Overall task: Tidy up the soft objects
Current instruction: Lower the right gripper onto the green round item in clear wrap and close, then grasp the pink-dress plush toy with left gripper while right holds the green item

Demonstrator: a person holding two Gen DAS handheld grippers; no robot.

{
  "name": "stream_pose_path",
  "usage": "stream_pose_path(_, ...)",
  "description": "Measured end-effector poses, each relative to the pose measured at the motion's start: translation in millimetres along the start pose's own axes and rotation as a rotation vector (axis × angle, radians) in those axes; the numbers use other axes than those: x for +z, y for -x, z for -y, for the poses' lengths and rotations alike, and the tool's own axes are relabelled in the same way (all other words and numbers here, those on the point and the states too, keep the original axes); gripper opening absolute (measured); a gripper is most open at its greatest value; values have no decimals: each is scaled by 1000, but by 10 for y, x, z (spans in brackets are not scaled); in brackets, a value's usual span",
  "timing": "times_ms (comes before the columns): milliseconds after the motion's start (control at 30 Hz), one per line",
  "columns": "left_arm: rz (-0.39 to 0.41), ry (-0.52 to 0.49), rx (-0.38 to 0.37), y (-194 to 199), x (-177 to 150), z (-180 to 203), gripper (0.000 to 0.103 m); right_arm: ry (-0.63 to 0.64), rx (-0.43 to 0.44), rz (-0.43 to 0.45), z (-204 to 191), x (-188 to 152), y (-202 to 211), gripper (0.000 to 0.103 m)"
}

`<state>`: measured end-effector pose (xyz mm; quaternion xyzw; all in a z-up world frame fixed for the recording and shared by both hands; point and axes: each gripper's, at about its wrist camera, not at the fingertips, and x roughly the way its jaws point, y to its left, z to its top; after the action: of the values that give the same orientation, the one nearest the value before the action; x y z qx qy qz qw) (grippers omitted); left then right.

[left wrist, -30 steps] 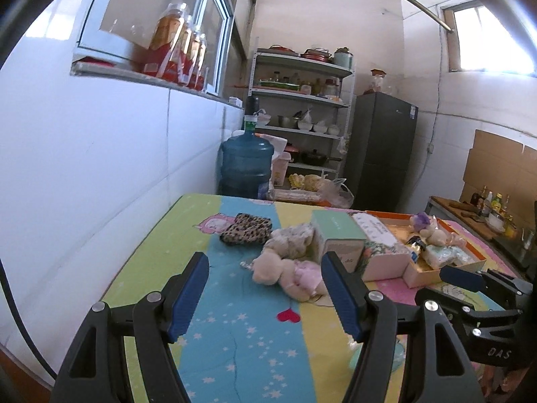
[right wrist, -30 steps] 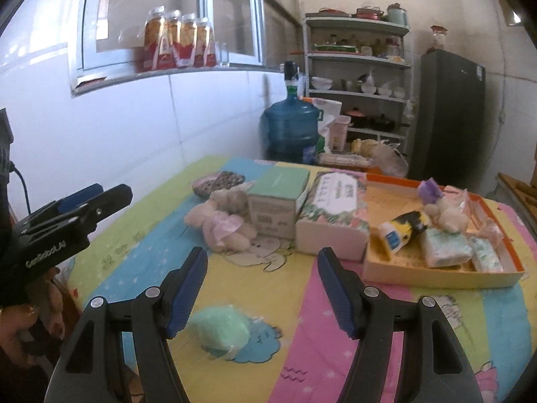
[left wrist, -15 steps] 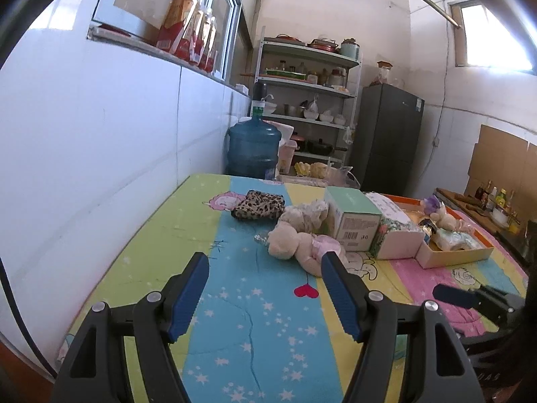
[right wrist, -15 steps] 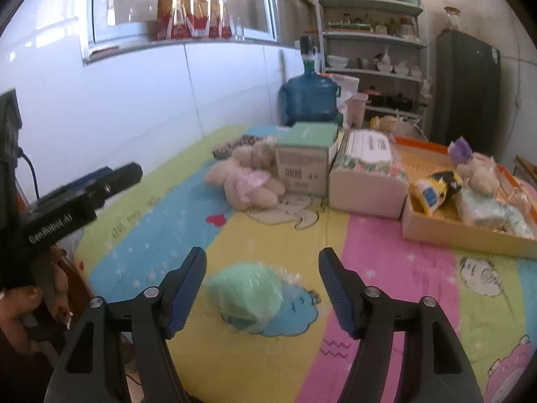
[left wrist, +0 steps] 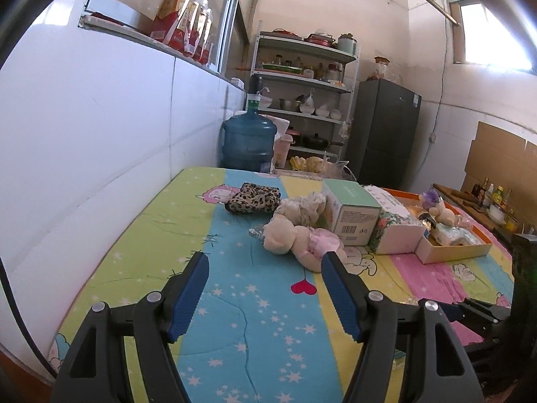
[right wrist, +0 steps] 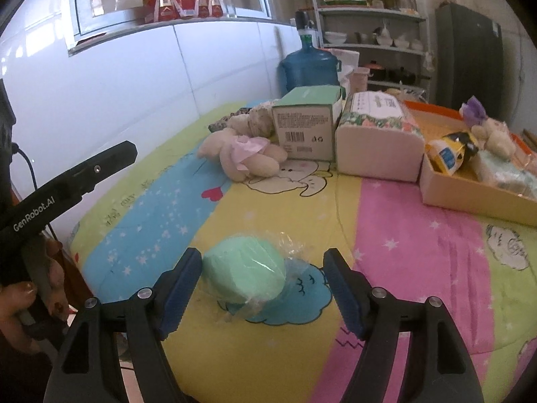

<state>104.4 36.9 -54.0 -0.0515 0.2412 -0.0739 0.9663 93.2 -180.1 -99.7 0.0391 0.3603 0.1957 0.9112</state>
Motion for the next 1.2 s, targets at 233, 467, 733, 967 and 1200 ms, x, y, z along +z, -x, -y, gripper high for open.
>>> stream_pose_path(233,-11,-7,-2,-49,-4,-7,69,-9,38,-16,-21,10,-78,76)
stream_pose_path(467,-20,-17,-4,-87,4,13,69,-21,66,-21,-10,28,-134,77)
stream_pose_path(733,-33,-37,-13,-141,15,104,69,-30,133,-20,-7,42,-134,52)
stream_pose_path(967,-50,-51,-25,-218,28,195,69,-28,142,3,23,63,-63,47)
stream_pose_path(1200,-70,-34,-38,-387,160,221,69,-47,117,77,207,147,143,46)
